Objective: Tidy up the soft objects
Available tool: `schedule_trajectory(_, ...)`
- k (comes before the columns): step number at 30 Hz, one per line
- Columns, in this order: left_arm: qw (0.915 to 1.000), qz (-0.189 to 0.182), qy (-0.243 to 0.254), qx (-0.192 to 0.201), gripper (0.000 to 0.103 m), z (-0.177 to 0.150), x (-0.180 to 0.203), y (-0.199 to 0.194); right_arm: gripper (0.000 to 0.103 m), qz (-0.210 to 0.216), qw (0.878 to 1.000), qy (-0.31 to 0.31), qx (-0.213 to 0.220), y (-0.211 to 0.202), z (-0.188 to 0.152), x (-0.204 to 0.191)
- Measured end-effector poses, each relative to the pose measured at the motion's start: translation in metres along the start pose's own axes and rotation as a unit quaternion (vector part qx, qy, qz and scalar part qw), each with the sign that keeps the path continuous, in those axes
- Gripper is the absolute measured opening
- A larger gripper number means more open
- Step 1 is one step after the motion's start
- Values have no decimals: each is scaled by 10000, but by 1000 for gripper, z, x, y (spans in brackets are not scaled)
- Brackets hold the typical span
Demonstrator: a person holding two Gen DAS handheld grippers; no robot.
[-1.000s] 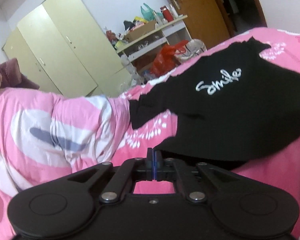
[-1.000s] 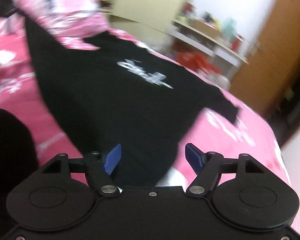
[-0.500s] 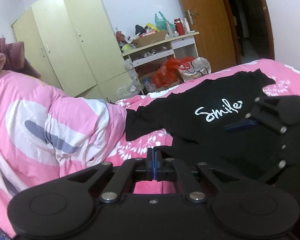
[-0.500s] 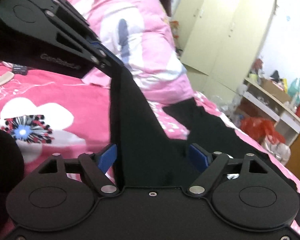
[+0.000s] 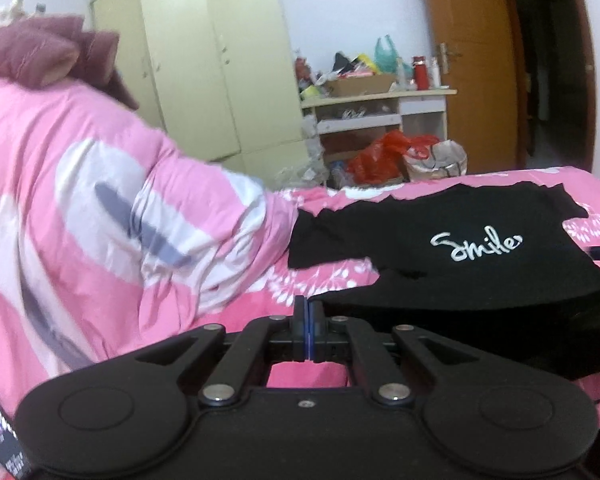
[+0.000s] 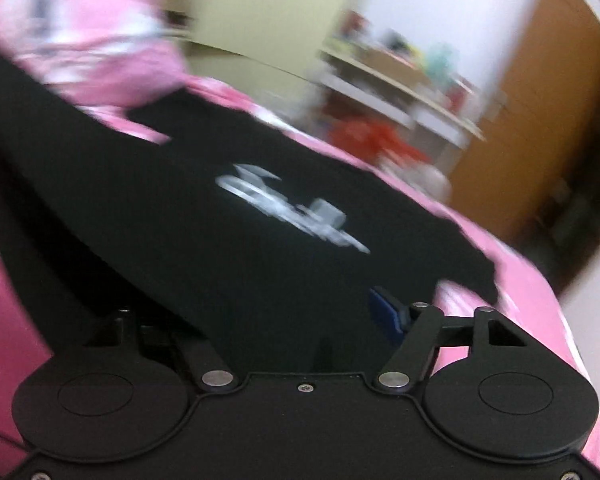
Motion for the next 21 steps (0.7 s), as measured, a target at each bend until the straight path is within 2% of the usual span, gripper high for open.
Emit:
schedule_trajectory(4, 9999, 14, -26, -104, 1, -8, 1, 0, 66, -784, 9957, 407, -274, -23, -35, 64)
schedule_trajectory(7, 9999, -44, 3, -130, 1, -10, 6, -2, 65, -1095, 9918, 591, -281, -40, -60, 90)
schedule_trajectory(10, 9999, -115, 47, -117, 1, -10, 12, -8, 26, -1074, 9920, 667, 13, -68, -69, 97)
schedule_trajectory(11, 9998, -156, 103, -95, 1, -7, 16, -14, 23, -1077, 9921, 614, 198, -82, -64, 94)
schedule_trajectory(13, 9998, -113, 137, -89, 0, -2, 17, -24, 23, -1095, 9917, 503, 442, -105, -56, 94)
schedule_trajectory(15, 9996, -74, 105, -259, 0, -6, 13, -27, 23, -1092, 9916, 449, 533, -122, -49, 91)
schedule_trajectory(18, 9978, 13, 233, -617, 0, -23, 10, -23, 23, -970, 9943, 354, 251, -127, -59, 90)
schedule_trajectory(21, 9920, 112, 406, -1188, 0, -52, 8, -6, 23, -858, 9960, 158, -205, -112, -83, 85)
Point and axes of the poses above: each gripper's, at about its wrist camera, not at the fingertips, and y roughly the way its jaws point, x to its right, z to its top, the point moved 4 cm from there along y, roughly the way its jaws point, and after that the axes turned 6 degrees about x, right-handed, at the moved point
